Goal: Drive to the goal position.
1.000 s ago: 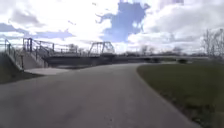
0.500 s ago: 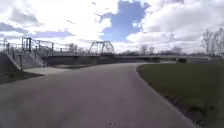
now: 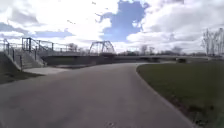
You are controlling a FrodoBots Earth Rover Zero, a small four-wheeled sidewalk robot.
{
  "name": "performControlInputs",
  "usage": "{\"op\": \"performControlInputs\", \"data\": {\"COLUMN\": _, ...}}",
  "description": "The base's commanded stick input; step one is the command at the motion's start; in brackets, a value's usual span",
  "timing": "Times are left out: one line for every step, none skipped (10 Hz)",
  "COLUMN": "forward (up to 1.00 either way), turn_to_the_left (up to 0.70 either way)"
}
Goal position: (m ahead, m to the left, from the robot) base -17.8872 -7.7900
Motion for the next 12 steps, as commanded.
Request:
{"op": "performControlInputs", "data": {"forward": 0.00, "turn_to_the_left": 0.45}}
{"op": "performControlInputs", "data": {"forward": 0.00, "turn_to_the_left": 0.45}}
{"op": "performControlInputs", "data": {"forward": 0.00, "turn_to_the_left": 0.45}}
{"op": "performControlInputs", "data": {"forward": 0.00, "turn_to_the_left": 0.45}}
{"op": "performControlInputs", "data": {"forward": 0.00, "turn_to_the_left": 0.45}}
{"op": "performControlInputs", "data": {"forward": 0.00, "turn_to_the_left": 0.45}}
{"op": "performControlInputs", "data": {"forward": 0.00, "turn_to_the_left": 0.45}}
{"op": "performControlInputs", "data": {"forward": 0.00, "turn_to_the_left": 0.45}}
{"op": "performControlInputs", "data": {"forward": 0.00, "turn_to_the_left": 0.45}}
{"op": "performControlInputs", "data": {"forward": 0.00, "turn_to_the_left": 0.45}}
{"op": "performControlInputs", "data": {"forward": 0.00, "turn_to_the_left": 0.45}}
{"op": "performControlInputs", "data": {"forward": 0.00, "turn_to_the_left": 0.45}}
